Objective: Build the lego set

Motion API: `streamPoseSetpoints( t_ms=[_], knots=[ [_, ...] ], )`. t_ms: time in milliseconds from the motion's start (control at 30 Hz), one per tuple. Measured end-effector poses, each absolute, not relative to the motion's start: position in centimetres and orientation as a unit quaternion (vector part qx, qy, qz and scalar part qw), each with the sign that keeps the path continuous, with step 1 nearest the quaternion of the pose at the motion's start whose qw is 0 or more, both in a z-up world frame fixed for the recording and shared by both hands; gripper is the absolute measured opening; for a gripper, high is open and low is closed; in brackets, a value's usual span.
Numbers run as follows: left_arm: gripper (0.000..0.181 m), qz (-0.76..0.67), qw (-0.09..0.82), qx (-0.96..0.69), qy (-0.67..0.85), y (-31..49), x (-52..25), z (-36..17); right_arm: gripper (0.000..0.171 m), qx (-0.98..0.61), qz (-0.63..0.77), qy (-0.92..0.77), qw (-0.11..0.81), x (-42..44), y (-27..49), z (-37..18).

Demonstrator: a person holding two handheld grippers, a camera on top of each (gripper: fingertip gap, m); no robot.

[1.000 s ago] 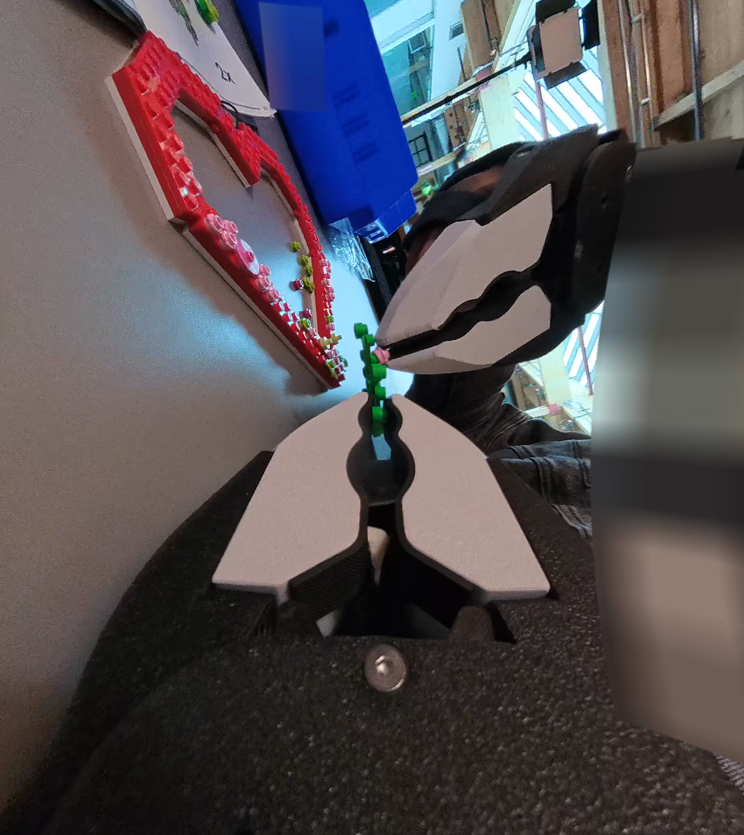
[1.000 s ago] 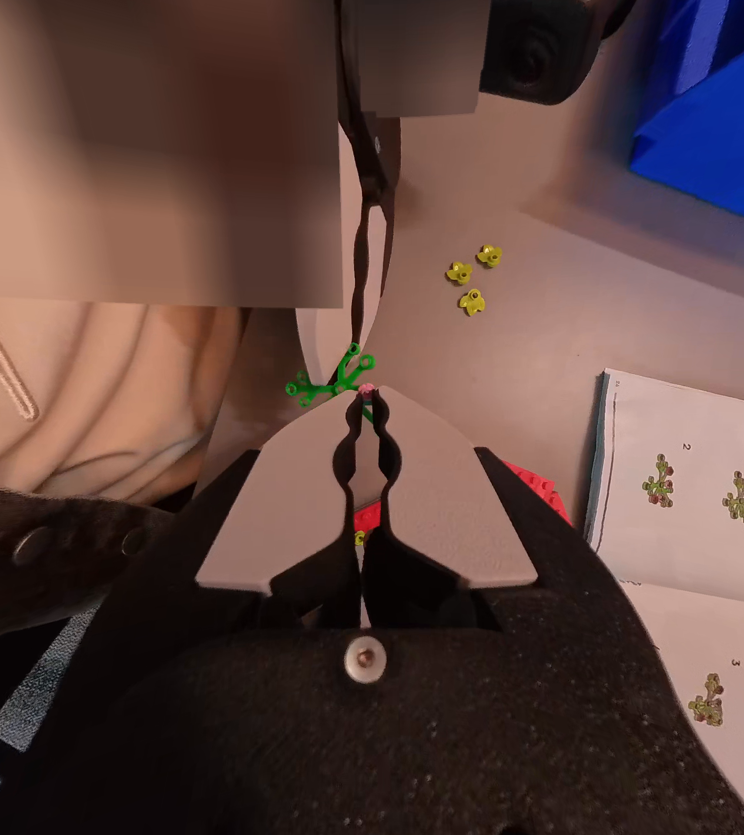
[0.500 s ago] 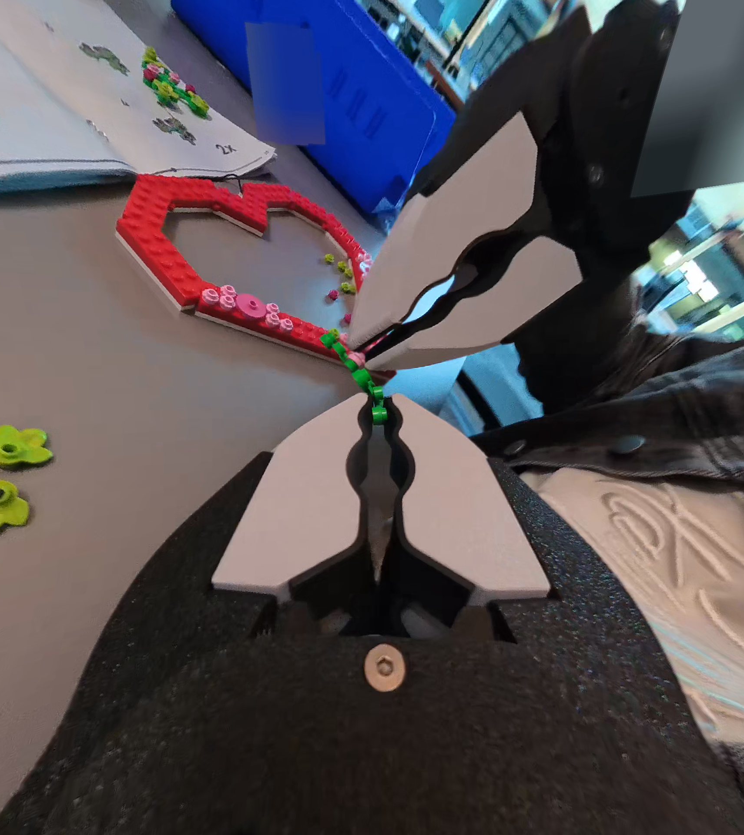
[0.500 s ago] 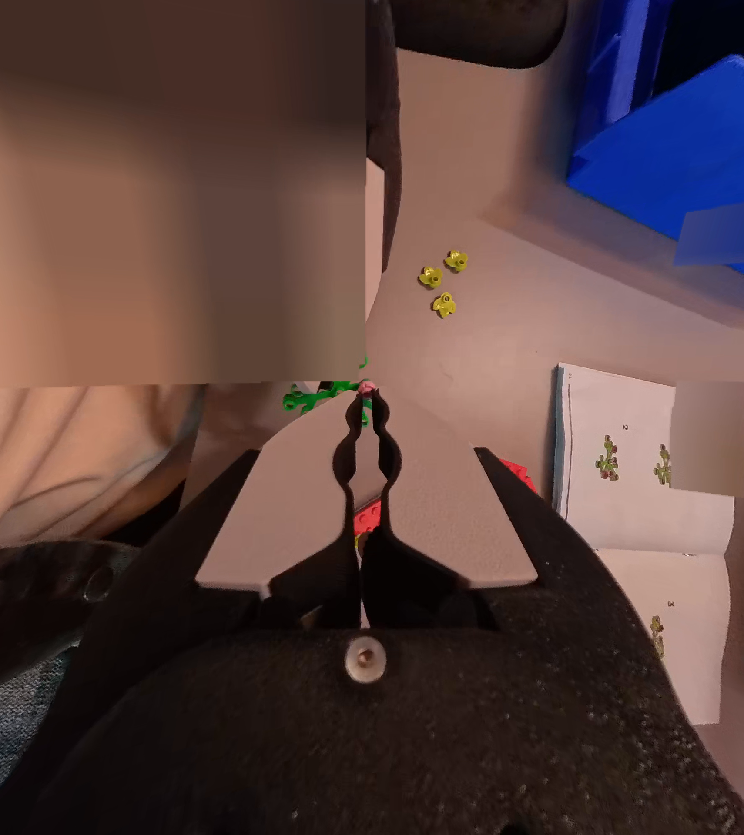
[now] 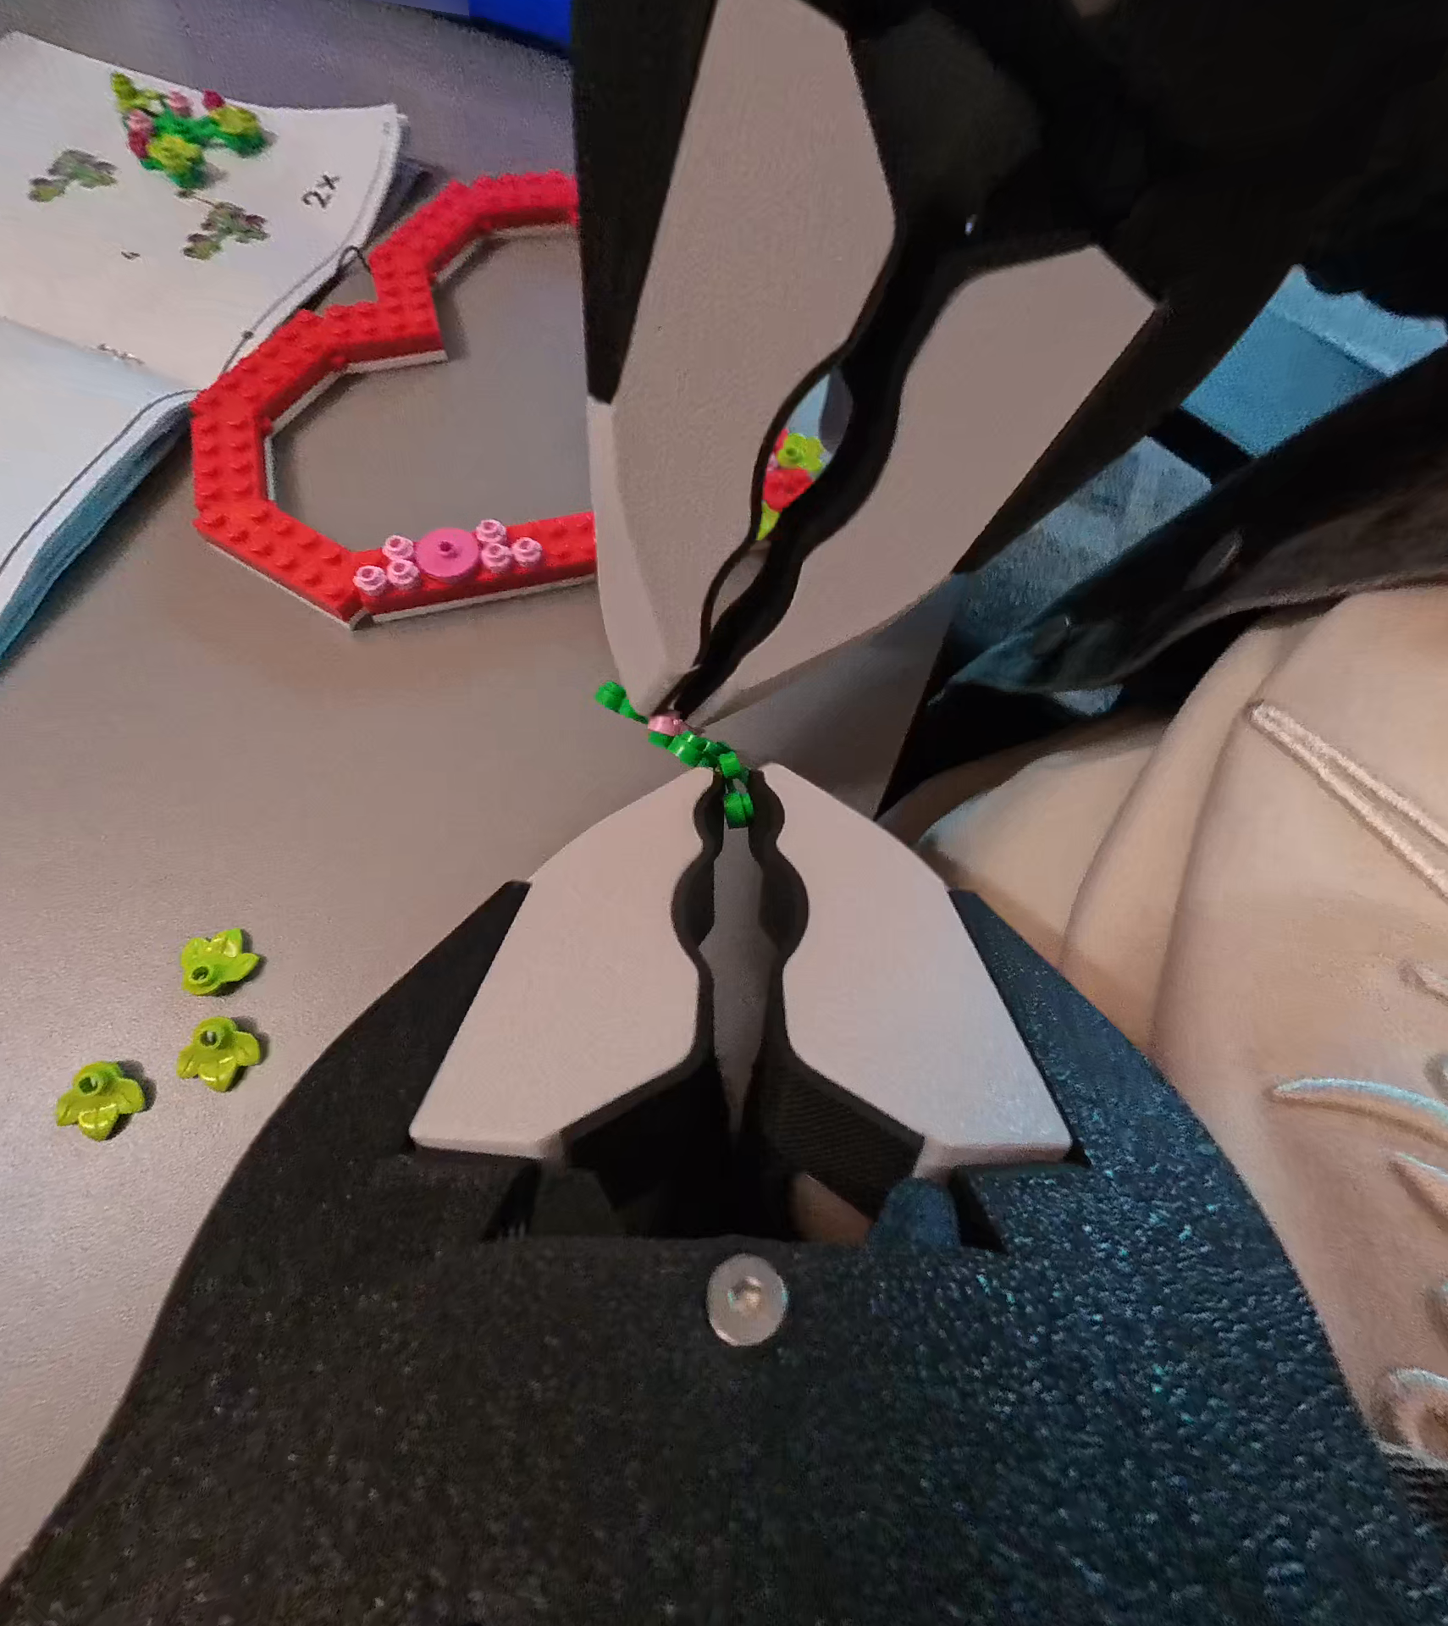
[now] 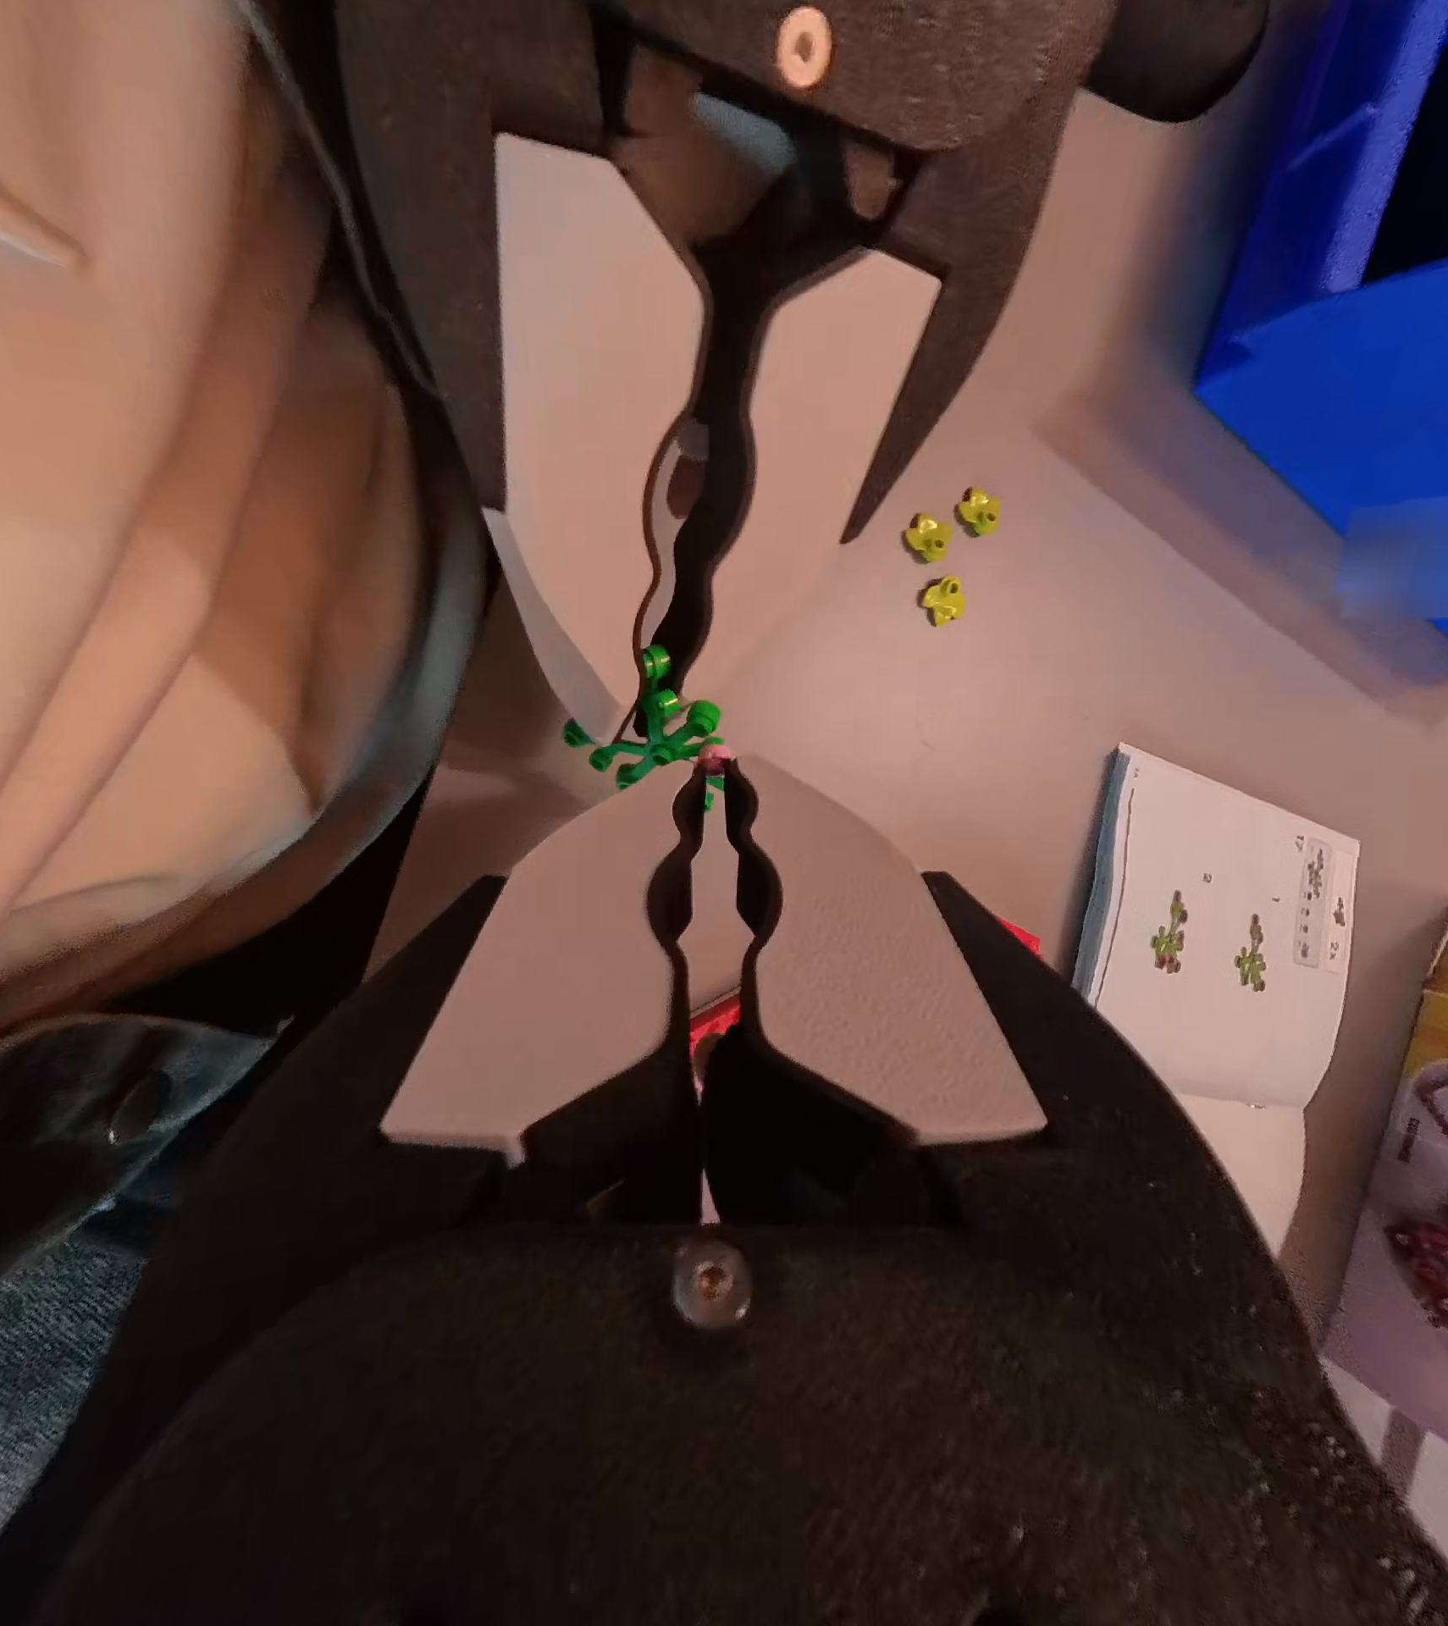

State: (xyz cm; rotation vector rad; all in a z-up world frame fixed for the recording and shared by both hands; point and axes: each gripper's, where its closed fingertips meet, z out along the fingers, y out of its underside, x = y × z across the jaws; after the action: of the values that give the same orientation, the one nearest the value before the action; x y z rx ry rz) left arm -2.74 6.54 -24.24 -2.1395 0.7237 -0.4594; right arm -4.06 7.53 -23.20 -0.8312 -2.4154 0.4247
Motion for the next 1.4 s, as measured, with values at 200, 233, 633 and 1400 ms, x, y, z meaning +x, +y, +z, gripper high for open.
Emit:
streamPoseSetpoints(
  t_ms=[200, 233, 633, 1400],
  knots=[
    [0.005, -0.193, 0.378, -0.844, 0.327, 5.8, -2.3, -24.9, 0.004, -0.263, 0.169, -0.921, 0.231, -3.7, 6.8, -24.0],
    [0.005, -0.192, 0.373, -0.845, 0.332, 5.6, -2.3, -25.0, 0.004, -0.260, 0.173, -0.924, 0.219, -3.7, 6.7, -24.1],
    [0.004, -0.226, 0.389, -0.842, 0.297, 6.1, -3.6, -24.3, 0.005, -0.291, 0.237, -0.909, 0.183, -4.8, 7.0, -23.4],
    [0.004, -0.235, 0.438, -0.823, 0.276, 7.0, -4.2, -22.9, 0.005, -0.320, 0.294, -0.877, 0.205, -5.1, 7.7, -21.7]
  ],
)
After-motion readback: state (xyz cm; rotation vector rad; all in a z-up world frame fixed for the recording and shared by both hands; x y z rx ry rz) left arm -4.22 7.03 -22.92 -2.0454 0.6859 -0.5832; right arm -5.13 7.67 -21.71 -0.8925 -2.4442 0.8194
